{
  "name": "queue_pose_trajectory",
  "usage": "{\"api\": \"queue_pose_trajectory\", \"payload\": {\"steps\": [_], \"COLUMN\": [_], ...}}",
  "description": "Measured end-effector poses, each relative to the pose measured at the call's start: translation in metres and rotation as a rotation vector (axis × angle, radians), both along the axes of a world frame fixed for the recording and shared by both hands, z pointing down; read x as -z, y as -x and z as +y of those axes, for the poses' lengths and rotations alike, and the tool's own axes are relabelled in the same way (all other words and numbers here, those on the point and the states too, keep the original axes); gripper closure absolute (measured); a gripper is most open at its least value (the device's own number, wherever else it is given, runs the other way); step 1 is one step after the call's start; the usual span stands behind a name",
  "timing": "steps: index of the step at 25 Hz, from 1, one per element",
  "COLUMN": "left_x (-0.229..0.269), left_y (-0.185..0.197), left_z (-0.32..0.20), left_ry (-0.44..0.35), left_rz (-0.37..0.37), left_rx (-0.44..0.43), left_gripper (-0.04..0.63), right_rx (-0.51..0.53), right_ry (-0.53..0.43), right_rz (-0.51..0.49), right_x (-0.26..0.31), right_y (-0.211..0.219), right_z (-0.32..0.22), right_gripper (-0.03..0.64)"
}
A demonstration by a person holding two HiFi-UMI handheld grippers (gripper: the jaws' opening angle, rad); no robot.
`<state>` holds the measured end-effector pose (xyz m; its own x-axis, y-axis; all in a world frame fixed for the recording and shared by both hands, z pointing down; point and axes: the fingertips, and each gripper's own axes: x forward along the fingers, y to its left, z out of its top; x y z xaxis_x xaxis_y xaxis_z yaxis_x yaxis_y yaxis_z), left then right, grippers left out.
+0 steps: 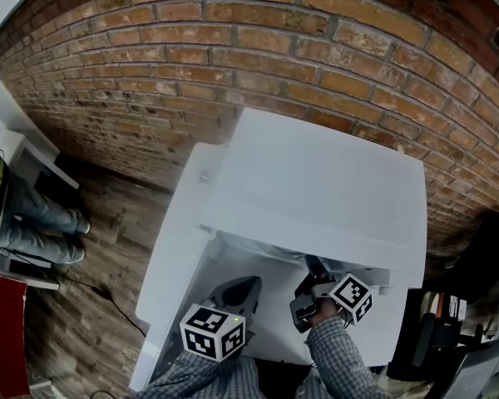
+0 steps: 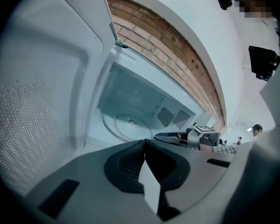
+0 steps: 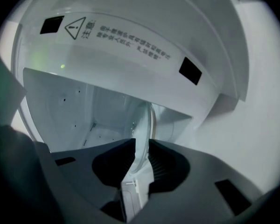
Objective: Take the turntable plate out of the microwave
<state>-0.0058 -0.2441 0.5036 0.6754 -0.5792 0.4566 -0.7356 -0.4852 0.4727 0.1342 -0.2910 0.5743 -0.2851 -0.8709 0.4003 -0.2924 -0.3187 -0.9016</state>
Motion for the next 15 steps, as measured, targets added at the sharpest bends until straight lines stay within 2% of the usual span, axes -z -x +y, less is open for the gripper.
{"api": "queue_pose_trajectory", "payload": {"steps": [11, 15], "left_x": [-0.0048, -0.0077], "left_y": [0.0016, -0.0028], "left_z": [-0.0010, -0.0008], "left_ry": [0.013, 0.030], "left_rz": [-0.002, 0.011], "left_rx": [0.005, 0.002], "left_gripper": [0.586, 0.586], "right_rx": [0.024, 0.013], "right_ry": [-0.006, 0.007], "right_rz": [-0.019, -0.010], "right_x": [-0.0052, -0.0072], "right_y": [0.0079, 0.0049], "right_z": [-0.0091, -0.0074], "right_gripper": [0.531, 0.572]}}
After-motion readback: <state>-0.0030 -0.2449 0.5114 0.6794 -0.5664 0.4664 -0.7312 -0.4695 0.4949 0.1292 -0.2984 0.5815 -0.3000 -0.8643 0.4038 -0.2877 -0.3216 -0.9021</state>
